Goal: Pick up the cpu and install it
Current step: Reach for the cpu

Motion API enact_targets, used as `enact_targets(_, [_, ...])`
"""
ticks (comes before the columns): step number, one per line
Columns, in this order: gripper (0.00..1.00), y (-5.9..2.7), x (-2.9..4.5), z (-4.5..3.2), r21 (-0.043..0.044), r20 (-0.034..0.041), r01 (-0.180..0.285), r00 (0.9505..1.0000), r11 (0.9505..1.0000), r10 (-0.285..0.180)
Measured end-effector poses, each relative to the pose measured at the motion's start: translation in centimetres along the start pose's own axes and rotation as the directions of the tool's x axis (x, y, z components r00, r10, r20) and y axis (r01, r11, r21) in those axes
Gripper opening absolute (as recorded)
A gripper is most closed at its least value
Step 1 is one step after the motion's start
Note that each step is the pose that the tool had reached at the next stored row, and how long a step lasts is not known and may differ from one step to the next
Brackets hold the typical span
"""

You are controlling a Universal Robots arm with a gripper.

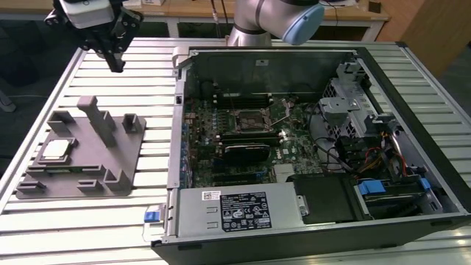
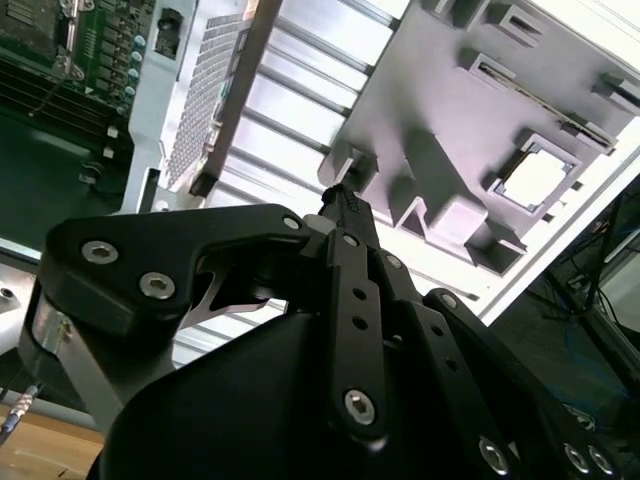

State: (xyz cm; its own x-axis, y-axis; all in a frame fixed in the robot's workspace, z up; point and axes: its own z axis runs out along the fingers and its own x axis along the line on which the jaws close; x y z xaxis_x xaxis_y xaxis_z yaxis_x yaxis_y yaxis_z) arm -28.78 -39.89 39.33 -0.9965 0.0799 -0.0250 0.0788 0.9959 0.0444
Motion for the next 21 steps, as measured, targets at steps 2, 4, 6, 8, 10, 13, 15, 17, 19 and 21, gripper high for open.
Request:
enact_targets(2, [0.11,-0.04,0.5,-0.02,0.0,0.0001,0.0,1.0,1.0,0.0])
enact_targets(4, [0.11,-0.08,0.98,-0.03,0.0,0.0001,0.0,1.0,1.0,0.0])
enact_targets(6, [0.11,-0.12,1.46,-0.05,0.0001,0.0001,0.0,1.0,1.0,0.0])
enact_targets(8, [0.11,-0.16,1.98,-0.06,0.0001,0.0001,0.0,1.0,1.0,0.0])
enact_targets(10, [0.11,-0.2,2.47,-0.07,0.0,0.0002,-0.001,1.0,1.0,0.001])
enact_targets(13, [0.11,-0.25,3.2,-0.09,0.0,0.0003,-0.001,1.0,1.0,0.001])
enact_targets(15, [0.11,-0.29,3.69,-0.11,0.0001,0.0001,-0.001,1.0,1.0,0.001])
enact_targets(17, [0.11,-0.33,4.18,-0.11,0.0,0.0003,-0.001,1.0,1.0,0.001])
enact_targets(19, [0.11,-0.37,4.67,-0.12,0.0,0.0003,-0.001,1.0,1.0,0.001])
enact_targets(21, [0.11,-0.41,5.17,-0.13,0.0,0.0003,-0.001,1.0,1.0,0.001])
